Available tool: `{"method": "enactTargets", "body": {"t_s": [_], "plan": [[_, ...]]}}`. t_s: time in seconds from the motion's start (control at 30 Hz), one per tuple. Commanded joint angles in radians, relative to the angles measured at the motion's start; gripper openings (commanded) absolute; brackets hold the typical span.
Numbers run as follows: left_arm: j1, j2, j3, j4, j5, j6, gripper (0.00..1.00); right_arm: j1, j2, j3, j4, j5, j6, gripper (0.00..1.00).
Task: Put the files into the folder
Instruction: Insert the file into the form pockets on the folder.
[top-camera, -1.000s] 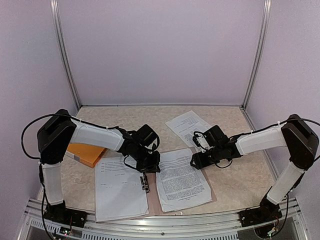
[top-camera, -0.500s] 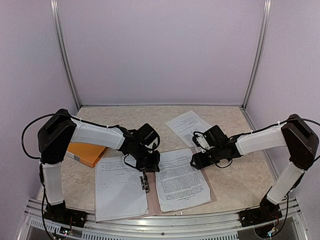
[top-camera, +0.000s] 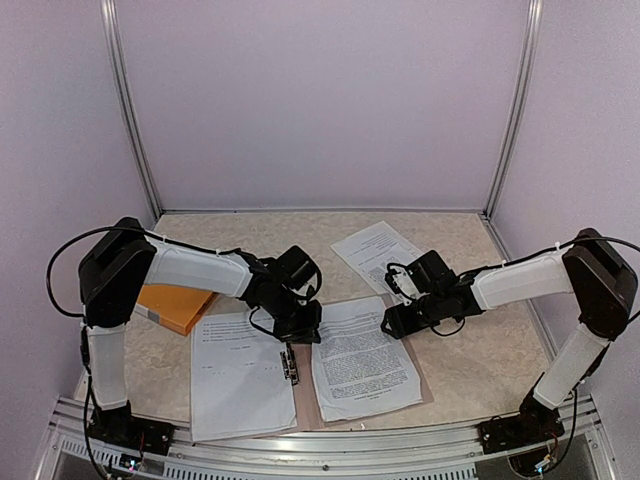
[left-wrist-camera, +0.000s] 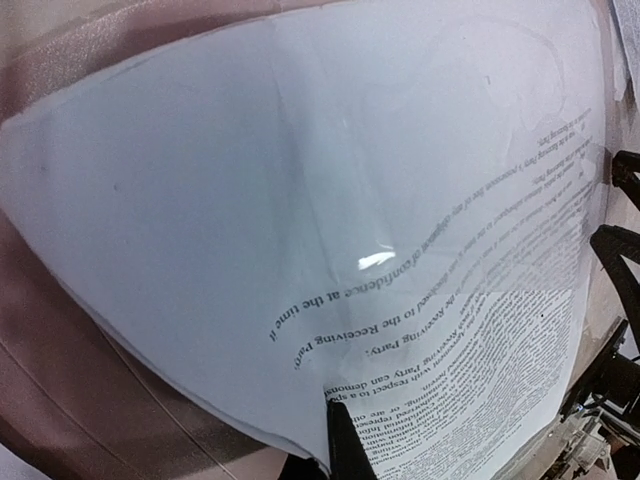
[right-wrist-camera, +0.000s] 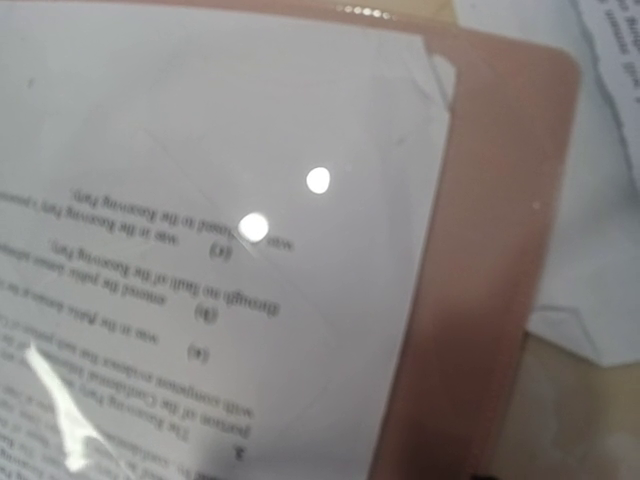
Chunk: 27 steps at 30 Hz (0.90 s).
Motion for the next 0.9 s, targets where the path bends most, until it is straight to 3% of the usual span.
{"method": "enactTargets", "body": {"t_s": [0.0,0.13,0.4,0.87], "plan": [[-0.008,0.052,0.02,0.026,-0.001,0.004,0.0,-0.007,0.027,-0.006,-0.047,-0.024,0.006,0.61],[-0.013,0.063,0.02,0.029,0.005,0.0,0.0,-0.006,0.025,-0.008,-0.048,-0.024,0.006,0.62],[0.002,0.006,0.006,-0.032,-0.056,0.019,0.1,-0.006,0.021,-0.009,-0.051,-0.015,0.003,0.61],[-0.006,-0.068,0.004,-0.11,-0.106,0.009,0.4,-0.006,0.024,-0.006,-0.055,-0.013,0.001,0.61]]}}
